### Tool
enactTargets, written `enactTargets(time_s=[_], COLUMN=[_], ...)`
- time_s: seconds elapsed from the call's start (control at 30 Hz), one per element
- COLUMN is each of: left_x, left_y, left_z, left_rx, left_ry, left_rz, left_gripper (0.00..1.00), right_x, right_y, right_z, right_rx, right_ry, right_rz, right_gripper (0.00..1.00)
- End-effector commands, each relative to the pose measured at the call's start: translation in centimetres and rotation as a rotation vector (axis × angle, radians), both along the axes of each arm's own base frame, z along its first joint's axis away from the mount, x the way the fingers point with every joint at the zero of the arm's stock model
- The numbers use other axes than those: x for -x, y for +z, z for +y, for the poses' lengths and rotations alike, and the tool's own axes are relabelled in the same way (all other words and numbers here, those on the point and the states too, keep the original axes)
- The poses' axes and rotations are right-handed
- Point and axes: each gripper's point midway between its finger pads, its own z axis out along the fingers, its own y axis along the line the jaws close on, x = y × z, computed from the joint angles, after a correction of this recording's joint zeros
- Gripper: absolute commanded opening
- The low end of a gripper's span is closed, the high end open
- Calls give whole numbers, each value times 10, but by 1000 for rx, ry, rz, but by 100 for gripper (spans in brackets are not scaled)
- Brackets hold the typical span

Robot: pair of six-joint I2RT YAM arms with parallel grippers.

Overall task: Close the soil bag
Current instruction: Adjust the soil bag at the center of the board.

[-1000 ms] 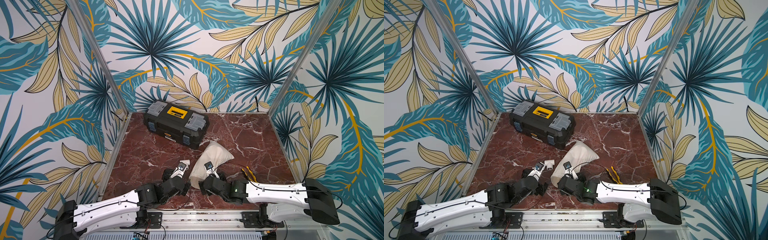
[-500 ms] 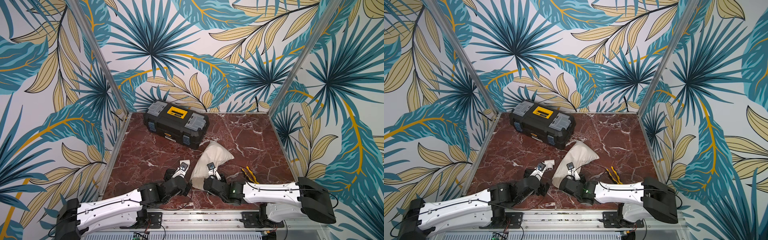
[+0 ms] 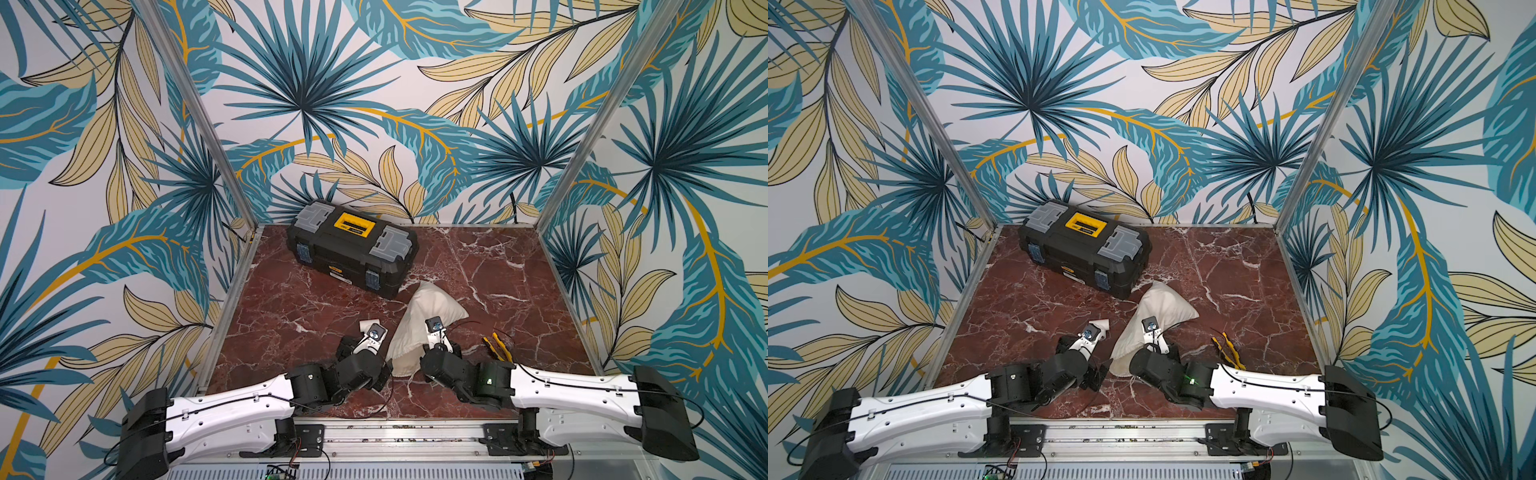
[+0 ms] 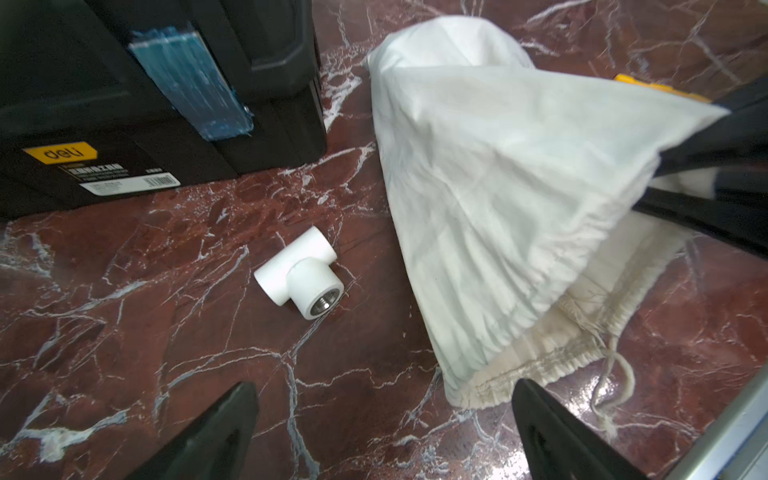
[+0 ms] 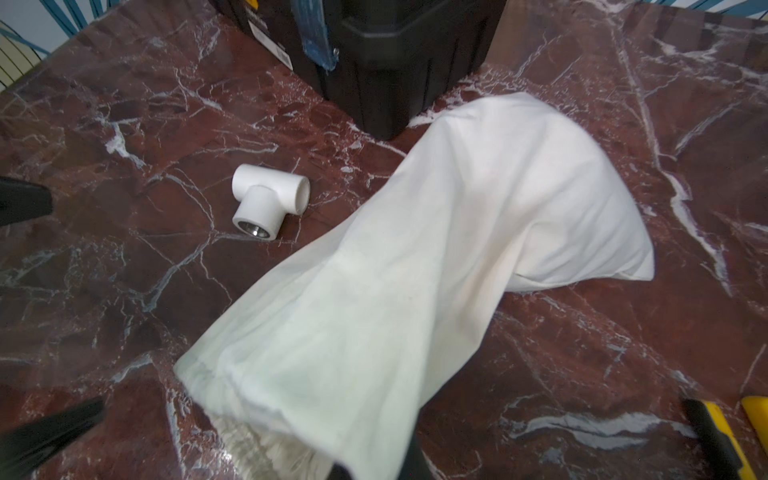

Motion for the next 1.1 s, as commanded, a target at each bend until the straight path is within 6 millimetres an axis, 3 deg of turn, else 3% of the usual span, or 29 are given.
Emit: enactTargets(time_s=[0.0, 0.17, 0.27, 0.37, 0.47, 0.63, 0.93, 1.07], left_x=[-3, -7, -13, -18, -24, -36, -77, -83], left_y=[35, 62, 85, 111, 131, 142, 142, 146], left_z=[-6, 0, 4, 0, -11, -37, -70, -82], left_rx=[104, 132, 163, 186, 178, 108, 56, 88], left_ry=[-21, -32, -41, -78, -132, -199, -245, -282], left_rz=[-80, -116, -125, -157, -161, -158, -136, -128], left_gripper=[100, 100, 100, 100, 100, 100, 100, 100], right_x=[-19, -43, -57, -72, -86, -97, -99, -98], right_y=[32, 68, 99, 117, 125, 130, 136, 129], right_z=[-8, -11, -8, -6, -4, 1, 11, 13], right_rx=[-1, -41, -54, -57, -64, -79, -110, -102], right_ry=[-6, 27, 54, 74, 86, 129, 195, 207], right_rz=[-60, -115, -163, -189, -196, -197, -188, -172], right_gripper=[0, 0, 0, 0, 0, 0, 0, 0])
